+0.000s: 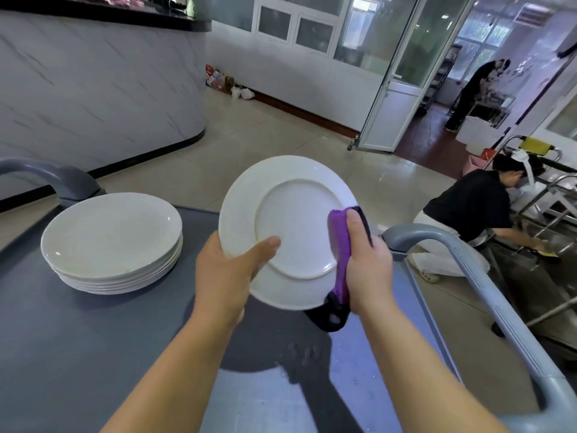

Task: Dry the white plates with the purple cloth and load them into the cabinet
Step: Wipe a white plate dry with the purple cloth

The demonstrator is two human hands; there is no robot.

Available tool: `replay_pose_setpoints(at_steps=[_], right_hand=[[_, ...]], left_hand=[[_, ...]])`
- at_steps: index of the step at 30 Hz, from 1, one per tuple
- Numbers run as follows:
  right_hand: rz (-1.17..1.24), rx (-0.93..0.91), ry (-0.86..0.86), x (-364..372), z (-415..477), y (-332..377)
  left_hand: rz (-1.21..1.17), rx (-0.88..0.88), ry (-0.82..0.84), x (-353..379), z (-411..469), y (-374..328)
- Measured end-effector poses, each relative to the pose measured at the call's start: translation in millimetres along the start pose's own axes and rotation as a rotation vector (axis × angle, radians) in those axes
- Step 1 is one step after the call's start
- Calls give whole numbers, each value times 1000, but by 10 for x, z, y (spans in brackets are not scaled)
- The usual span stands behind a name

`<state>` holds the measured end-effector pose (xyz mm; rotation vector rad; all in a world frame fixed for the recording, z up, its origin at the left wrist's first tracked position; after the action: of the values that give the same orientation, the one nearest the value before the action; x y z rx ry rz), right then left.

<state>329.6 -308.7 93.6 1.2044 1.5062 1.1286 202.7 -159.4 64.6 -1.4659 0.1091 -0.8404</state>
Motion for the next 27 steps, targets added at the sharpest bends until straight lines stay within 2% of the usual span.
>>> replay_pose_setpoints(at_steps=[3,6,8,11,14,16,20,24,27], right_hand=[[-215,-140,121,-76,76,298],[-345,-224,160,-71,33,439],[-231,-180,110,-68,-10,400],[46,-4,-46,22,-148,61],[251,190,-23,189,-276,-295],[174,168,0,167,-211,-259],[-62,-47,78,-3,-20,166],[-180,-134,153,-29,29,333],[33,-21,29,22,-105,137]], left_hand=[[35,-9,69,-56,102,-100],[101,23,7,-108,103,-133],[126,48,-55,-120,66,-153],[84,83,-161,-70,-14,-157],[103,120,-214,-5,-82,-138],[113,99,-144,-15,-84,-118],[15,3,24,-89,16,-132],[147,38,-48,-155,47,-180],[117,78,-151,-95,-11,-157]])
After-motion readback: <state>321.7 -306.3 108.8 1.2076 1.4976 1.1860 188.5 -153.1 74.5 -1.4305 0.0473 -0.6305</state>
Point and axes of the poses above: each hand's wrist, its own z-axis towards the middle knuckle, its own x-axis out of the palm, y = z × x, the point moved 4 cm from there along z, towards the middle knuckle, and after that the axes turned 11 degrees about x, right-handed, at the moved point
